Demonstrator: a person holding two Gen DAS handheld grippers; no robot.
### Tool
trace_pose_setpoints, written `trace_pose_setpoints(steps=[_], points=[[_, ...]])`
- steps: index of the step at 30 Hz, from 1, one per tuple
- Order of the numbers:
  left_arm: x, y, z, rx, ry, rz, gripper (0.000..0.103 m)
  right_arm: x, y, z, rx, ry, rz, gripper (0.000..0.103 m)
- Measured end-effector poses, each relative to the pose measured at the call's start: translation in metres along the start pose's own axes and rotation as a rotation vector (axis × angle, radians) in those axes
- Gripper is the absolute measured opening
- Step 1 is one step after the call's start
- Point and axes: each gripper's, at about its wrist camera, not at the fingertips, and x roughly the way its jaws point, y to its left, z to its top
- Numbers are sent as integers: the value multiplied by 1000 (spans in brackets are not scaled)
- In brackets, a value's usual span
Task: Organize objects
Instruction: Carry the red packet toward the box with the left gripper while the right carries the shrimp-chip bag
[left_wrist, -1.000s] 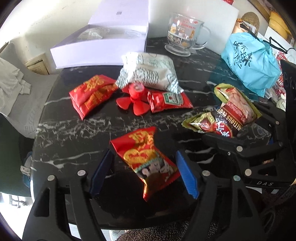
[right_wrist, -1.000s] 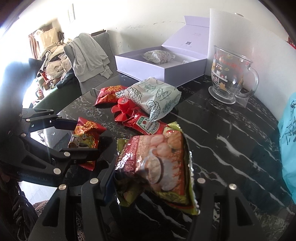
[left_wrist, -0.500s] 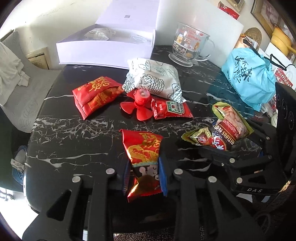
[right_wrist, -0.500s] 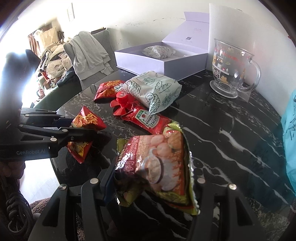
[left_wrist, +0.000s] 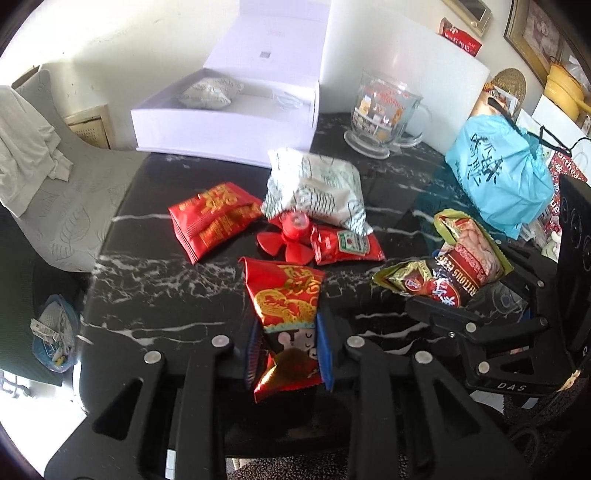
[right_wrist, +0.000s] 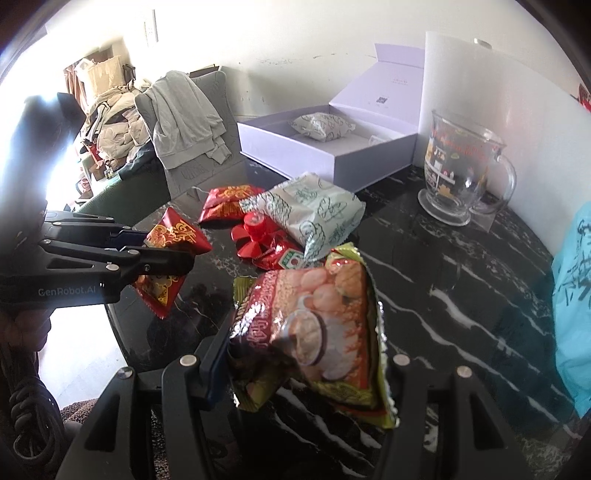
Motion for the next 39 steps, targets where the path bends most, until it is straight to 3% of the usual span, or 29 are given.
trace_pose_setpoints(steps=[19,39], points=[[-36,6,42,8,-100,59,25,-28,11,49,-106,-78,-48,59],[-23,33,112,8,-141,74,25,-4,-2,119,-181,-108,-24,59]])
